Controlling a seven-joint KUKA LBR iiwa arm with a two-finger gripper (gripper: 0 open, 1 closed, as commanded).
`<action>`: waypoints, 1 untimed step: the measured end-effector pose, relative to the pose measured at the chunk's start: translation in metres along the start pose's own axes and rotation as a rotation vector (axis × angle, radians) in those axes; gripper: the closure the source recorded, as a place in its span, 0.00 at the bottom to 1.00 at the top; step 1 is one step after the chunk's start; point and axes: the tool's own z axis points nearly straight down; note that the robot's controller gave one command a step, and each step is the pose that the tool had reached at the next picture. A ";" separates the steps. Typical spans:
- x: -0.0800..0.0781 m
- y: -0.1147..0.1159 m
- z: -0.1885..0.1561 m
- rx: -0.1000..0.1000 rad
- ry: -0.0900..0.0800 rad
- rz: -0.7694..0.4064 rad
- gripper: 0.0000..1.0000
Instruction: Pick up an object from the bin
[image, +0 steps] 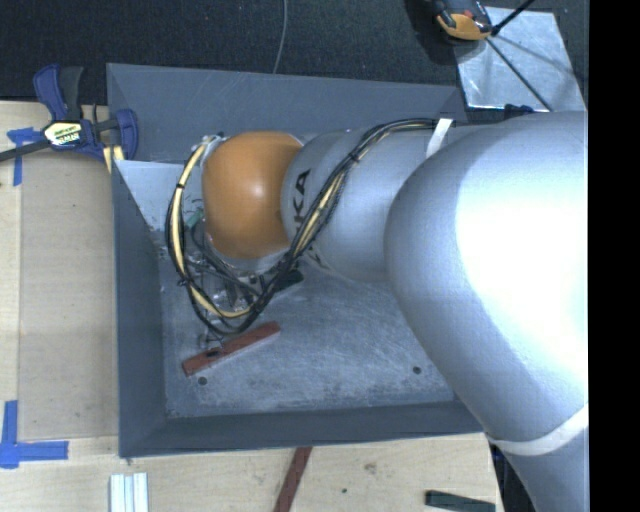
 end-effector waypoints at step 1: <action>0.000 0.000 0.000 0.000 0.000 0.001 0.00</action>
Offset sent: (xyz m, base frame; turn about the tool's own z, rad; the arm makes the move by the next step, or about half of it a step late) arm -0.0746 -0.0636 0.0075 -0.3108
